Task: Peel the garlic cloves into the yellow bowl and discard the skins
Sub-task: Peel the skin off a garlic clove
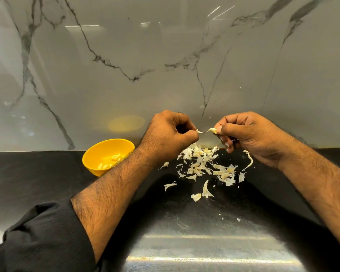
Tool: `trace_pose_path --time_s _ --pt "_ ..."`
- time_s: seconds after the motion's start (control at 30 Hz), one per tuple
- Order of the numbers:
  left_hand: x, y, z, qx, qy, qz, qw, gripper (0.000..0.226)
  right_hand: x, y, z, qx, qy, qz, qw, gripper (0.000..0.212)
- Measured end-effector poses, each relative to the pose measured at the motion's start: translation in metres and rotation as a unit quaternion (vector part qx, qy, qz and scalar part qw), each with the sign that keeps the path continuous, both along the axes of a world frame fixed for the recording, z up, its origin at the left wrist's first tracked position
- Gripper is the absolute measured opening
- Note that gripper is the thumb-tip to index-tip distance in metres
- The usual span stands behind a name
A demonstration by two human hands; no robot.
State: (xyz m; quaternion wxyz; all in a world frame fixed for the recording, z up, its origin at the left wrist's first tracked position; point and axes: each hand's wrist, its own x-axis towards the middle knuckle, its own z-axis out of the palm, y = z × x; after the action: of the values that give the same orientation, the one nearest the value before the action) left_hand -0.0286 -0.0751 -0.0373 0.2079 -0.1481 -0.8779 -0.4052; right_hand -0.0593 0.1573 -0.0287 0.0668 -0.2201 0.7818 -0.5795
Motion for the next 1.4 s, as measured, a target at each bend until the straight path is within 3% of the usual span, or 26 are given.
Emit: trace_pose_path --time_s 0.13,0.23,0.43,0.67,0.9,1.1,1.27,1.4 --pt "-0.002 -0.003 0.002 -0.034 -0.036 0.030 0.998 0.006 0.001 0.003 0.003 -0.038 -0.020 0.009 0.999 0.019" --pt "-0.001 -0.003 0.002 -0.067 -0.057 0.034 0.996 0.018 0.001 0.004 0.005 -0.034 -0.021 0.001 0.999 0.020" --pt "0.004 0.003 0.001 -0.087 0.012 -0.015 0.996 0.018 0.002 0.001 0.002 -0.020 -0.018 -0.007 1.000 0.023" --pt "0.003 0.005 -0.002 -0.058 0.119 -0.024 0.991 0.022 0.003 -0.001 0.001 -0.027 -0.022 0.002 0.999 0.023" --pt "0.004 0.008 -0.003 -0.041 0.137 -0.058 0.988 0.013 0.008 -0.006 0.001 -0.048 -0.043 0.034 0.997 0.019" --pt "0.004 0.007 -0.001 -0.028 0.131 -0.090 0.987 0.008 0.010 -0.006 0.002 -0.071 -0.089 0.073 0.991 0.028" --pt "0.004 0.007 -0.002 0.003 0.133 -0.110 0.985 0.009 0.011 -0.007 0.005 -0.100 -0.119 0.072 0.985 0.016" --pt "0.002 0.008 -0.006 0.041 0.116 -0.124 0.985 0.010 0.011 -0.006 0.006 -0.097 -0.116 0.074 0.986 0.025"
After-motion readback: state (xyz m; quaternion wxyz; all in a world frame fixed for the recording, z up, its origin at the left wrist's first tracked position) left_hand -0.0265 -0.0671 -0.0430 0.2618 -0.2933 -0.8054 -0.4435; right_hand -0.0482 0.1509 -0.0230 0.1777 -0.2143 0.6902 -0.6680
